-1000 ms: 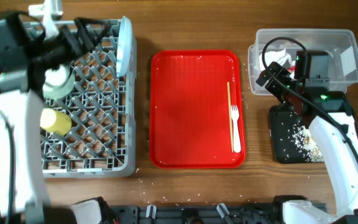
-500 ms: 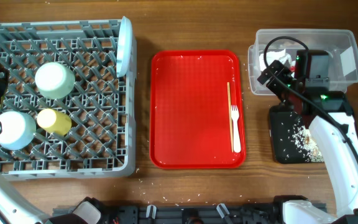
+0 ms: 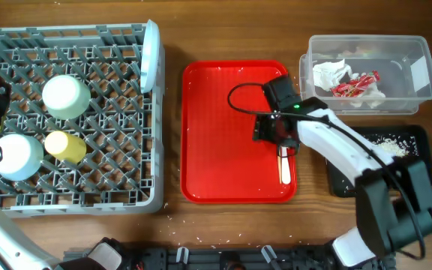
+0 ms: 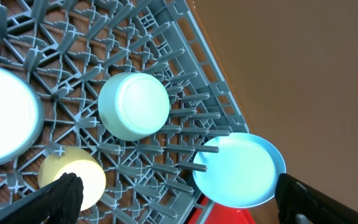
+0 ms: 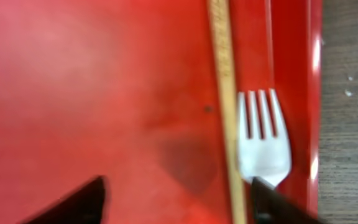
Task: Sort waste into correct bins and load items into the dishwasher rack
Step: 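Reach the right gripper to the wooden chopstick and grasp it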
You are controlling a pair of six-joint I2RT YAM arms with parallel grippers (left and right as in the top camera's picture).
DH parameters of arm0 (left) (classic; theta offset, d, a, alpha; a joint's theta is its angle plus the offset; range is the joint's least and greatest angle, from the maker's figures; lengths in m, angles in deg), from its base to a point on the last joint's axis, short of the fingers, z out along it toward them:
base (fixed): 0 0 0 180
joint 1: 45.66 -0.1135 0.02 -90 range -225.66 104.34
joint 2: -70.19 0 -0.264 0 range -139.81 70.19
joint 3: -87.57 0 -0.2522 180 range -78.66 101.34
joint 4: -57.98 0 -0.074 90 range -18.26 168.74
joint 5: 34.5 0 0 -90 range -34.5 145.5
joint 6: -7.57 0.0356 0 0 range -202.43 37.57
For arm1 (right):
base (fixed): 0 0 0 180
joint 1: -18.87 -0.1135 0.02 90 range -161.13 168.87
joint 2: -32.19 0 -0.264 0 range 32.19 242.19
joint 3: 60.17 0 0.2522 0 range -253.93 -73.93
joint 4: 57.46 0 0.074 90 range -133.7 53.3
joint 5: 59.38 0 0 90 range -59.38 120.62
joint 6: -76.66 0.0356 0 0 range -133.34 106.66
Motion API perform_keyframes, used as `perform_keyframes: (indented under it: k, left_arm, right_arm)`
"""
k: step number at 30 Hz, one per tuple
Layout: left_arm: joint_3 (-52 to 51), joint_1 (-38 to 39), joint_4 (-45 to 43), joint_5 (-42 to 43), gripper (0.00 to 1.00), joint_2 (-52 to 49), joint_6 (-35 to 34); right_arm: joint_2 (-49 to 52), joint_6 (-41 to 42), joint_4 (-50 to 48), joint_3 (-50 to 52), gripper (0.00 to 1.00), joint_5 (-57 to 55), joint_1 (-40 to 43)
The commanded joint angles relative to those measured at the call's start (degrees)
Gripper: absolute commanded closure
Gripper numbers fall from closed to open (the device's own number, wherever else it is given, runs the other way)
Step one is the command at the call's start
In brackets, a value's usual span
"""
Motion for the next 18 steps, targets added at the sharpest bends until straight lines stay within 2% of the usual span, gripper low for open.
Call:
perform_keyframes:
  k: [1, 7, 13, 15, 16, 17, 18]
  left_arm:
    - [0.0, -0.3, 0.0, -0.2, 0.0, 0.0, -0.5]
    - [0.0, -0.3, 0.0, -0.2, 0.0, 0.0, -0.5]
    - [0.0, -0.3, 0.0, -0.2, 0.0, 0.0, -0.5]
    - [0.0, -0.3, 0.0, -0.2, 0.0, 0.0, -0.5]
    - [0.0, -0.3, 0.0, -0.2, 0.0, 0.0, -0.5]
    - [0.0, -0.3, 0.0, -0.2, 0.0, 0.0, -0.5]
    - [0.0, -0.3, 0.0, -0.2, 0.0, 0.0, -0.5]
  right_arm:
    - [2.8, -0.2, 2.8, 0.2, 0.41, -2.8, 0.0]
    - [3.1, -1.7, 4.3, 0.2, 0.43, 0.1, -0.1]
    - [3.2, -1.0, 1.2, 3.8, 0.58, 0.9, -0.1]
    - [3.2, 0.0, 1.1, 4.0, 0.75, 0.9, -0.1]
    - [3.2, 0.4, 1.1, 3.9, 0.89, 0.9, -0.1]
    - [3.2, 1.1, 1.1, 3.7, 0.96, 1.2, -0.1]
    - [3.2, 1.5, 1.7, 2.7, 0.96, 2.2, -0.1]
